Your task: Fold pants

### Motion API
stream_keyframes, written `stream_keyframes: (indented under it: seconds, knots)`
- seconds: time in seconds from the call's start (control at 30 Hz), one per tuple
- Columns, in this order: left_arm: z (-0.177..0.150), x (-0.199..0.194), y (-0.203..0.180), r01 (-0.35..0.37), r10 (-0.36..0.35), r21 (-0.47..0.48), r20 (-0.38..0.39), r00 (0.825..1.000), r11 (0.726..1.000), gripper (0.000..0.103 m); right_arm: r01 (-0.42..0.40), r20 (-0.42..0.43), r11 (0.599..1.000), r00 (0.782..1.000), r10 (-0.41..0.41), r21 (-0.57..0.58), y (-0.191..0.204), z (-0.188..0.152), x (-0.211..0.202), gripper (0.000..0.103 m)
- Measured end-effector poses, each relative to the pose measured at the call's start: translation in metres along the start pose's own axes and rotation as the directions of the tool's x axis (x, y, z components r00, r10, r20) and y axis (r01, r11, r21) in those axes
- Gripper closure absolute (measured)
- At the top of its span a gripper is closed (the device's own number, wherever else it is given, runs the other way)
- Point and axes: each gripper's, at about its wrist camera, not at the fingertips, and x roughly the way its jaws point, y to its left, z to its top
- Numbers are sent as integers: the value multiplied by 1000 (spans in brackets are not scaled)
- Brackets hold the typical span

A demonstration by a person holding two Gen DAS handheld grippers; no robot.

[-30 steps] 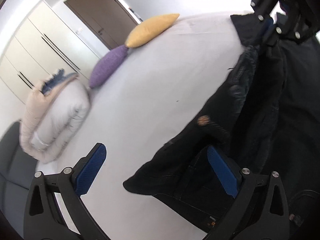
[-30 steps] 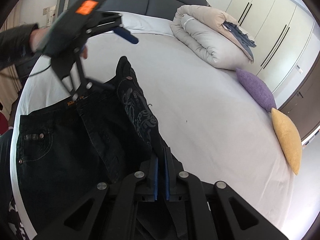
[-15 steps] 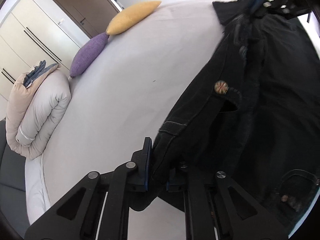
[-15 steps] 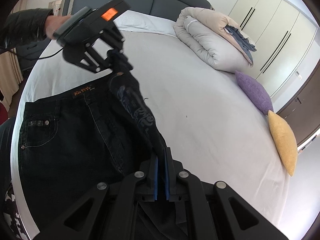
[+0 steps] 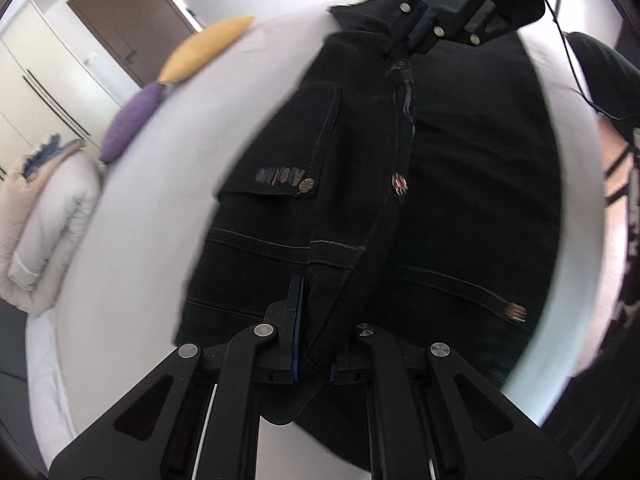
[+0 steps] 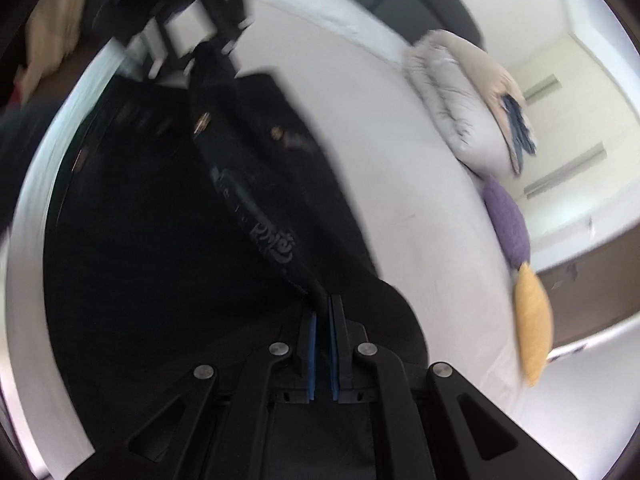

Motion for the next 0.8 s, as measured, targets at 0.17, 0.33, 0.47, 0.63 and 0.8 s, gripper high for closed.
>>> stream_keyframes:
  seconds: [0.17, 0.33, 0.47, 0.63, 0.8]
  knots:
    - [-21, -12, -41, 51, -50, 23, -32, 998, 998, 95, 24, -38, 984, 999, -31, -176, 73, -13, -14, 97]
    - [-38, -30, -64, 59, -57, 25, -51, 997, 998, 95, 42, -37, 968, 998, -53, -249, 111, -15, -26, 97]
    - [-46, -38, -76, 54, -52, 34, -59, 997, 998, 95, 54, -39, 968, 997, -65, -244, 122, -16, -36, 97]
    - [-45, -37, -78, 23, -22, 20, -64, 998, 1000, 93, 57, -46, 970, 997, -70, -236, 127, -18, -43, 97]
    - [-44, -46, -67, -16, 17, 3, -108, 994, 1000, 85, 81, -59, 967, 993, -98, -241, 138, -14, -38, 95]
